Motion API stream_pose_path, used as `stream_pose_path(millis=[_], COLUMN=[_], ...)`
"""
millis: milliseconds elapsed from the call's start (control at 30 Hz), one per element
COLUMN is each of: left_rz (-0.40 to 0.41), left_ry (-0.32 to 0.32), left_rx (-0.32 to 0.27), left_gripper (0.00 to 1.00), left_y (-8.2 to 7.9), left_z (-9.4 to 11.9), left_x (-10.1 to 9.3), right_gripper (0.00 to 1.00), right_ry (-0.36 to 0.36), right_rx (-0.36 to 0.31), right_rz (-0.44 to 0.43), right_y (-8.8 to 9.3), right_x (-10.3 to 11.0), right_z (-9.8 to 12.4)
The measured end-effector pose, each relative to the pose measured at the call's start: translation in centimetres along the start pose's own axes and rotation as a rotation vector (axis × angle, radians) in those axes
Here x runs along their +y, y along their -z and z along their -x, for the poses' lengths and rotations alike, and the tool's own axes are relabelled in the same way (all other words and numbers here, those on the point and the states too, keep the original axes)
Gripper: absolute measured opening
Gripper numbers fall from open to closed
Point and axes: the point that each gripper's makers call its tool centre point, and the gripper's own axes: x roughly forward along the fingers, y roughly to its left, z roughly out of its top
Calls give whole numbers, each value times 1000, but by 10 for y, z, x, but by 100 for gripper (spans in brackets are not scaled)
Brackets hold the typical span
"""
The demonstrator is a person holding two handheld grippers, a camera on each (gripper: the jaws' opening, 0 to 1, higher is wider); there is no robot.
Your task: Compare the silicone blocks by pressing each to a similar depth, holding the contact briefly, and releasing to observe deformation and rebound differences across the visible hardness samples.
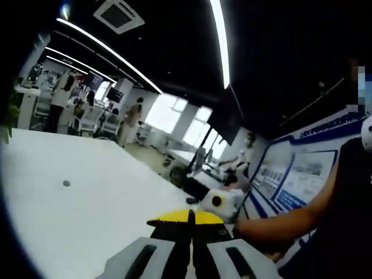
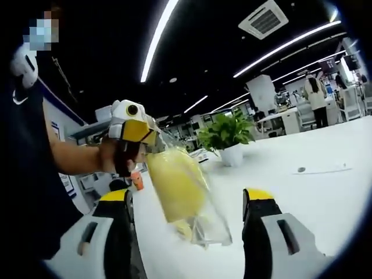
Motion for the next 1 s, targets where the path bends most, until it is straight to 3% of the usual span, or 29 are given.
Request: stream_pose_path(millis=[200,367,433,733,833,1000], left_rz=[9,18,14,40,43,21], left_ry=[17,20,19,27,27,24], left_rx=[-25,-35,-36,-69,-72,-59], left_gripper=[0,0,0,0,0,0], left_y=[-4,-9,-11,-25,-26,-23], left_z=[-2,2,6,19,21,23], left_x=[-8,-11,-8,-3,0,3], right_gripper=[55,33,29,21,17,13], right_ry=[-16,-62,-85,-100,-124,-110], right_rx=[-20,-27,-7,-22,0,41], right_rz=[-25,-20,-46,-79,-126,-95], right_y=[-11,-20,-20,-30,-31,-27], right_x=[6,16,19,24,26,26], right_z=[2,0,-3,-14,-17,-18])
